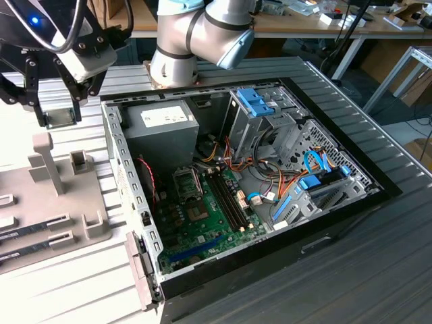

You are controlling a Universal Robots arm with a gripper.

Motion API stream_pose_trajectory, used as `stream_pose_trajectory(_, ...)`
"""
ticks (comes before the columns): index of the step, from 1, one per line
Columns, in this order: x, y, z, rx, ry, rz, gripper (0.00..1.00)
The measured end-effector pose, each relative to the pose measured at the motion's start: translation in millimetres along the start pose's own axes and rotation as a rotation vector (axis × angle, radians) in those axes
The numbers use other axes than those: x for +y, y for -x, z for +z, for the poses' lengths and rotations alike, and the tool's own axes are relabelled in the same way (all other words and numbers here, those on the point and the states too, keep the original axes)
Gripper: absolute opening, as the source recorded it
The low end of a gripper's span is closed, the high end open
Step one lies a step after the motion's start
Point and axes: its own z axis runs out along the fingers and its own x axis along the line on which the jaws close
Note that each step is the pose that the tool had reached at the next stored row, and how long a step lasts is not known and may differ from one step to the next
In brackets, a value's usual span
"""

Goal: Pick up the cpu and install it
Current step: 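Pick up the cpu and move it towards the insertion slot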

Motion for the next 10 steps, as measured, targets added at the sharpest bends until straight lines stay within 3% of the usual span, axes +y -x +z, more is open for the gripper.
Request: stream_pose_trajectory(10,-0.3,4.8,0.8,0.0,0.0,0.0,0.47)
